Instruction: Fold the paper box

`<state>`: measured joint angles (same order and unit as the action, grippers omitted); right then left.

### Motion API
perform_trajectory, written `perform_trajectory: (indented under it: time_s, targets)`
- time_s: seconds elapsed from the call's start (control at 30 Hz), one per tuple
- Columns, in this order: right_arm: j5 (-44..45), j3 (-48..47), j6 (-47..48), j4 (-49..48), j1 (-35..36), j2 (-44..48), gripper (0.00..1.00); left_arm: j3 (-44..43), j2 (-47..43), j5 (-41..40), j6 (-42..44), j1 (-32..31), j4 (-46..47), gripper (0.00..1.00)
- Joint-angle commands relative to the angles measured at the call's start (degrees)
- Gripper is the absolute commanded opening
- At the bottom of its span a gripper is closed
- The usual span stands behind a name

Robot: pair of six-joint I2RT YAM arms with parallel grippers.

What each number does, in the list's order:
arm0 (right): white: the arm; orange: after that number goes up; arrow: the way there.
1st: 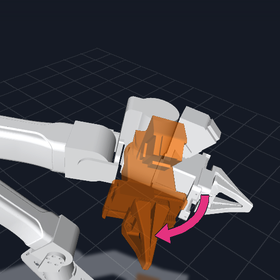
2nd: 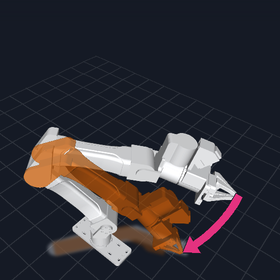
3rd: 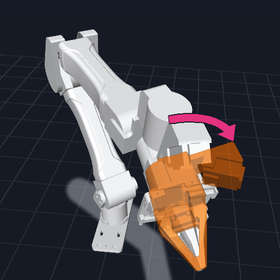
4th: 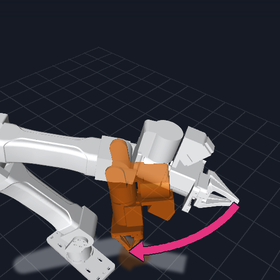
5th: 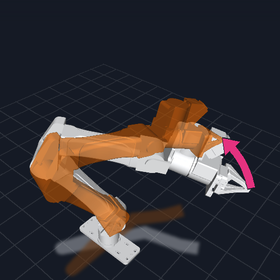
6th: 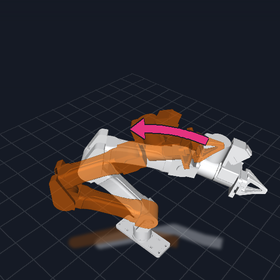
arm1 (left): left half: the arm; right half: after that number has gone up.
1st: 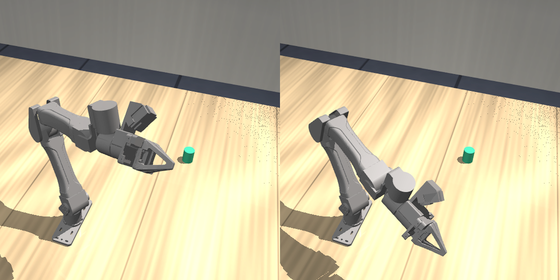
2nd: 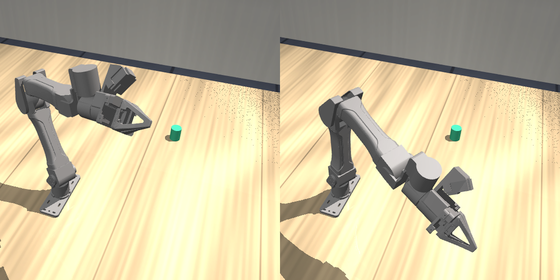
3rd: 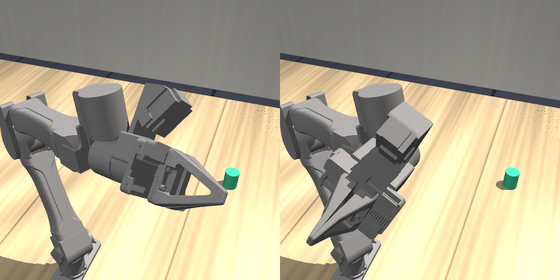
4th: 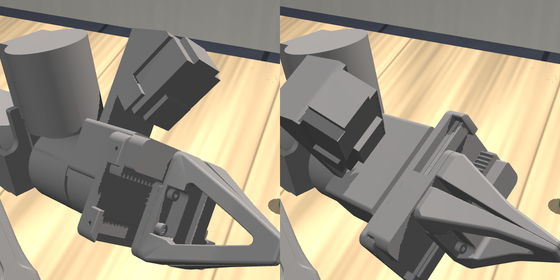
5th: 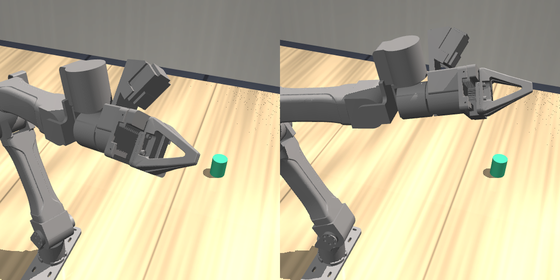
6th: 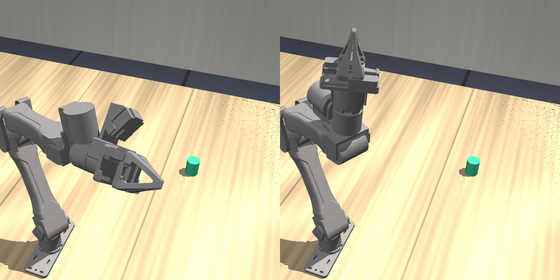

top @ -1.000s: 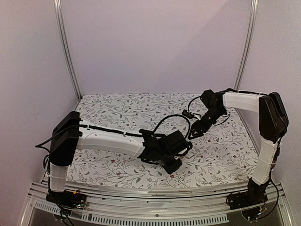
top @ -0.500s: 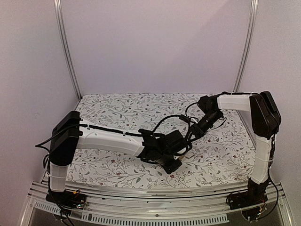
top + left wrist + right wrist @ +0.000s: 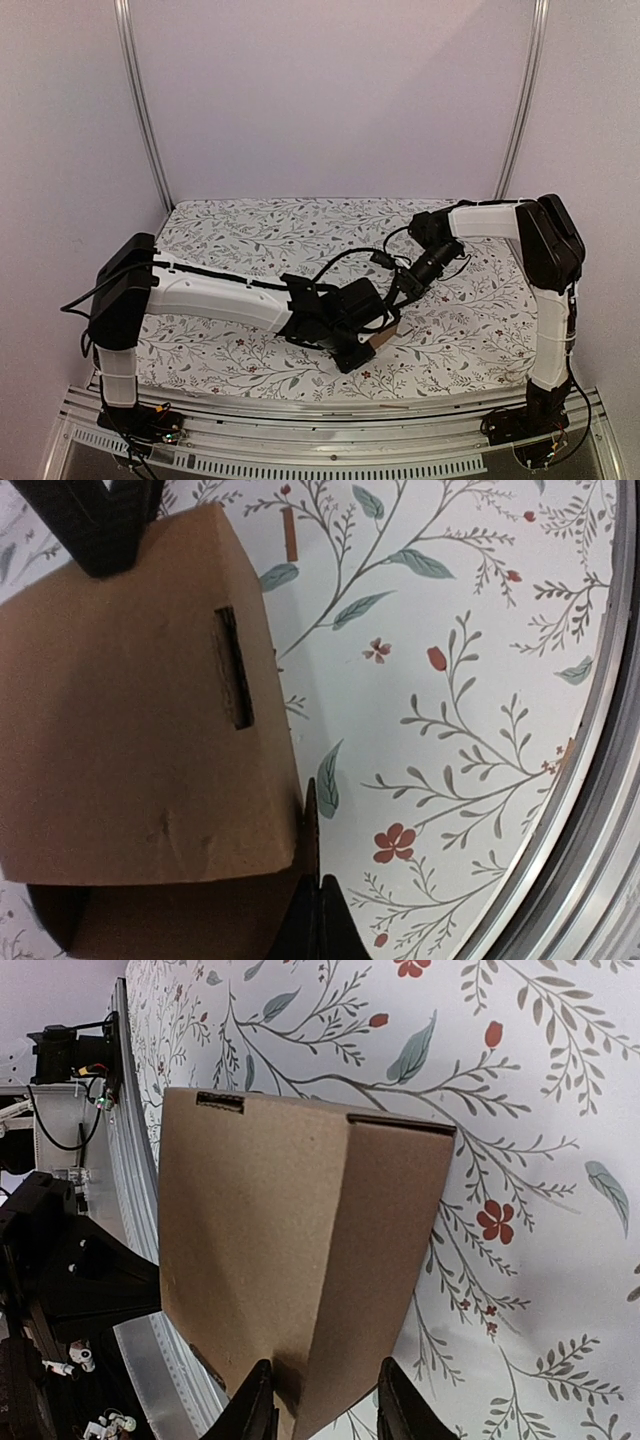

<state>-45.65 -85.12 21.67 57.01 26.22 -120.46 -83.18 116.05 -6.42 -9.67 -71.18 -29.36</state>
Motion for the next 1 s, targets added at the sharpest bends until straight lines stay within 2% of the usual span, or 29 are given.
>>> perform_trajectory:
  time_s: [0.0, 0.4, 0.97]
  targets:
    - [3.4, -0.6, -0.8, -0.1, 0.2, -2.9, 0.32, 2.4, -2.5, -0.6, -0.4, 0.9, -0.9, 0.0]
    - [4.5, -0.6, -1.6, -0.2, 0.2, -4.3, 0.31, 8.2, -6.1, -1.4, -2.2, 0.8, 2.3, 0.0]
    - [5.5, -0.7, -1.8, -0.1, 0.1, -5.8, 0.31, 17.8, -9.2, -3.4, -4.2, 0.7, 11.5, 0.0]
